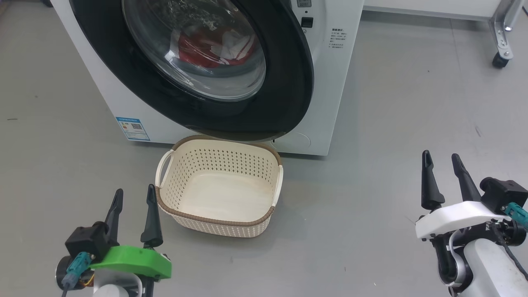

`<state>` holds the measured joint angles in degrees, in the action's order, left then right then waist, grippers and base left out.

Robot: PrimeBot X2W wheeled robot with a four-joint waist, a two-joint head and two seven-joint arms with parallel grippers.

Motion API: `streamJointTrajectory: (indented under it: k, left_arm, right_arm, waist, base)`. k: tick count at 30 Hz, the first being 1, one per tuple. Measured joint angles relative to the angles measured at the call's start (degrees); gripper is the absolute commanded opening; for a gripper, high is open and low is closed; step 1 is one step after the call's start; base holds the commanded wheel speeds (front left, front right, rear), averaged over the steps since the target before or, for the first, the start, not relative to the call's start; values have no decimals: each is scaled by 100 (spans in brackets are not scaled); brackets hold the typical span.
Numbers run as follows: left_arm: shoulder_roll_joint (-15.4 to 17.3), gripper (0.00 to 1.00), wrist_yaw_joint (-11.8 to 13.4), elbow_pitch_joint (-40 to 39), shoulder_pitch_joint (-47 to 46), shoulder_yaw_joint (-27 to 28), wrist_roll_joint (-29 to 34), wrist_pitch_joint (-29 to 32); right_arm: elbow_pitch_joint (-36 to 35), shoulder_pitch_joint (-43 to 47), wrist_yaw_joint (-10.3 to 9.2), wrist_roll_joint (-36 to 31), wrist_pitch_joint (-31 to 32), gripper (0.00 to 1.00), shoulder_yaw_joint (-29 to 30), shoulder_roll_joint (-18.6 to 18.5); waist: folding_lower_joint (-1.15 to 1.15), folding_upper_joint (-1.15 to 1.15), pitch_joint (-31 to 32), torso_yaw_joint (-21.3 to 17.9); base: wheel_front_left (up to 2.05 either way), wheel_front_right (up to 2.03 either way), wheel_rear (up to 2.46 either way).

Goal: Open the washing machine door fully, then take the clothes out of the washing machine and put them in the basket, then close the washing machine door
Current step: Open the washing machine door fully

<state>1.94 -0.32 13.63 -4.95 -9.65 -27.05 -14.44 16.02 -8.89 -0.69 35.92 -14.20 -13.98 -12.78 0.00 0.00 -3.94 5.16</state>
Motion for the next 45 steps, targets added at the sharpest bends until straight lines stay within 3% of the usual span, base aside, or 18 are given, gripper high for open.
streamJointTrajectory:
  k: [45]
  left_arm:
    - [0, 100, -5, -10, 20, -16, 1, 0]
  right_arm:
    - [-243, 127, -4, -132, -8, 100, 85, 36]
  waist:
    - [0, 0, -9, 6]
  base:
    - [0, 0, 0]
